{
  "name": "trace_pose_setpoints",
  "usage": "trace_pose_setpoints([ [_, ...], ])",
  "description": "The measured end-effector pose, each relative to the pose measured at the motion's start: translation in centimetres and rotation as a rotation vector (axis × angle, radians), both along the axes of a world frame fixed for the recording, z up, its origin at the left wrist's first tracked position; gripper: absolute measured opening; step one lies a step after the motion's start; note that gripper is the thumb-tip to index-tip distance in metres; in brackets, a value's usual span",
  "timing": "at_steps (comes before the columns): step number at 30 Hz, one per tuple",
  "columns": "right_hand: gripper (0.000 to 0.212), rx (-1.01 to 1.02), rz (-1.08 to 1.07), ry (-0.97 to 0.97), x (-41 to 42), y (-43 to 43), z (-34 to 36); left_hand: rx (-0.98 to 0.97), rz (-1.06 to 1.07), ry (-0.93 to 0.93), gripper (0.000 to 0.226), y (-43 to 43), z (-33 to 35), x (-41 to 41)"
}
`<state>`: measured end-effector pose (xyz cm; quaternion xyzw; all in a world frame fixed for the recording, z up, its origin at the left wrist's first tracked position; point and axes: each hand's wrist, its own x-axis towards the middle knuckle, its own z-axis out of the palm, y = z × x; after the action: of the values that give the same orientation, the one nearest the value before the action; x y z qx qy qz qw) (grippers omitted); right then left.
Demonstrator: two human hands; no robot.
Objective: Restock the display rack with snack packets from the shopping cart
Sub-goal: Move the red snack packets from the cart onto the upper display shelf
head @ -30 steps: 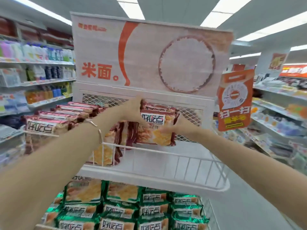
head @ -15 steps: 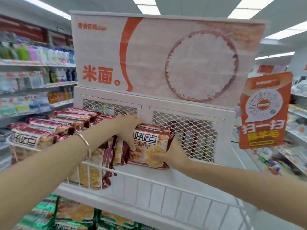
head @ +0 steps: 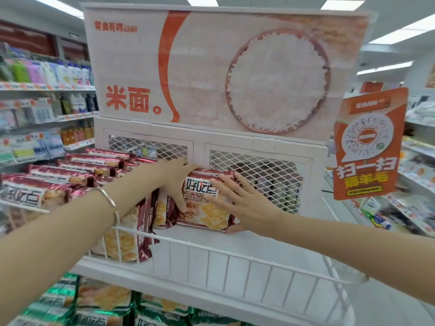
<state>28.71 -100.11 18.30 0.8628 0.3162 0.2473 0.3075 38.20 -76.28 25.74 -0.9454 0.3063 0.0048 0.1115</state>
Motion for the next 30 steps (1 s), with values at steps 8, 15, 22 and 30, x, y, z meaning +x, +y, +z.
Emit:
trace_pose_setpoints([
  [8, 0.094, 0.034, -0.002, 0.04, -0.4, 0.8, 1.2, -0.074, -0.016, 0.067, 0.126, 0.7, 0.3, -1.2],
  [15, 0.036, 0.517, 0.12, -0.04, -3.4, 8.5, 7.3, -0.525, 0.059, -0.123, 0.044, 11.2, 3.9, -5.2],
  [22, 0.028, 0.699, 0.163, -0.014, -4.3, 26.3, 8.8, -0.64, 0.344, -0.265, 0.023, 31.7, 1.8, -10.2],
  [30, 0.02, 0.708, 0.318, 0.282, -5.6, 50.6, -1.8, -0.563, 0.664, -0.089, 0.016, 53.2, -10.0, -19.0],
])
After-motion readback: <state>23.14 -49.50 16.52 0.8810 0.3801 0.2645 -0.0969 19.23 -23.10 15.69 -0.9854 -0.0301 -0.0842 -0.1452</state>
